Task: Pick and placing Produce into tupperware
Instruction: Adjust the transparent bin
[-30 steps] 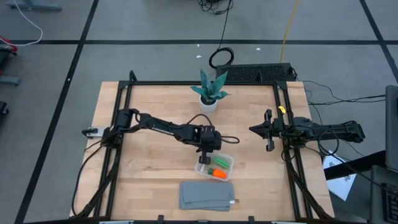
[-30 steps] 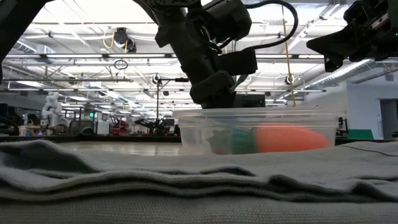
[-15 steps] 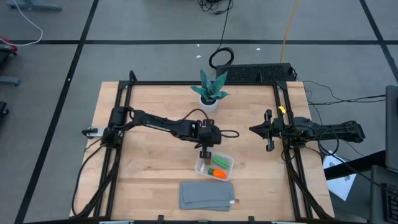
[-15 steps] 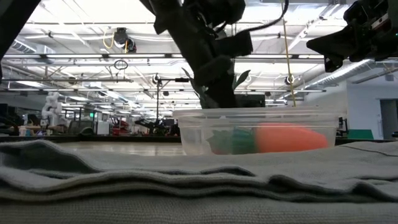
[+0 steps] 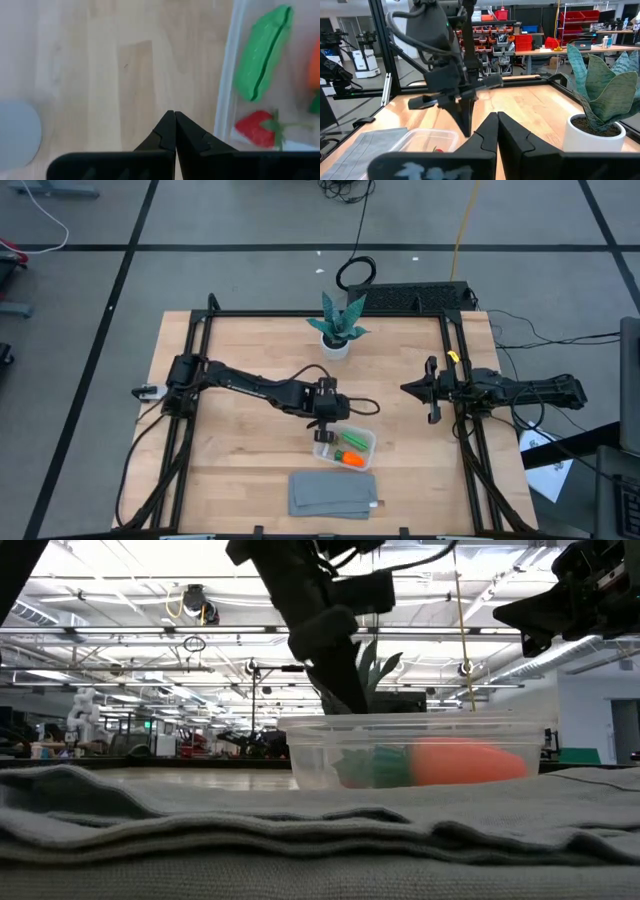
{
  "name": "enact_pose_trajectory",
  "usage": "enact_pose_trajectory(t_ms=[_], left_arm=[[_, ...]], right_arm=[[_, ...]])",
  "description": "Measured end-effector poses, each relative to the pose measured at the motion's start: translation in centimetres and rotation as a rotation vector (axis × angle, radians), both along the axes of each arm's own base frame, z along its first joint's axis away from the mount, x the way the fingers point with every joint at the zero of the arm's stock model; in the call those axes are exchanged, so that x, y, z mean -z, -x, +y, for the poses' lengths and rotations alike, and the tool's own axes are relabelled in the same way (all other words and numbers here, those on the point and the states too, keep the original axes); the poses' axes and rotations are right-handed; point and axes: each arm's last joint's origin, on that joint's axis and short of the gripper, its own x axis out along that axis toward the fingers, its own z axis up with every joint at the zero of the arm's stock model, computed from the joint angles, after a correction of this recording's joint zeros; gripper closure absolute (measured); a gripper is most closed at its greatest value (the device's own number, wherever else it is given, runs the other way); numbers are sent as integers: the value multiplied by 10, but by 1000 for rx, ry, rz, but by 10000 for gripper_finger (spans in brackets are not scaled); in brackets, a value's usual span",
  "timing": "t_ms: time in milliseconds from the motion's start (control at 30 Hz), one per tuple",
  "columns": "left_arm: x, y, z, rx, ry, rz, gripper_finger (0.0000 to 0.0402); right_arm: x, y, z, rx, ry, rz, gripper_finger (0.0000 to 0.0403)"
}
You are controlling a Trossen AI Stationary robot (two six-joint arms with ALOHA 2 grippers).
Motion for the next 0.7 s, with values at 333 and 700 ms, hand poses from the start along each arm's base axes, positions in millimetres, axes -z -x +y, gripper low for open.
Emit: enact_pose_trajectory(t_ms=[333, 700], left_arm=[[6, 16, 4, -93, 33, 55, 401], [7, 17, -3, -62, 82, 62, 401]], right_arm=[[-1, -1, 0, 0, -8, -6, 403], [-1, -1, 0, 0, -5, -9, 403]])
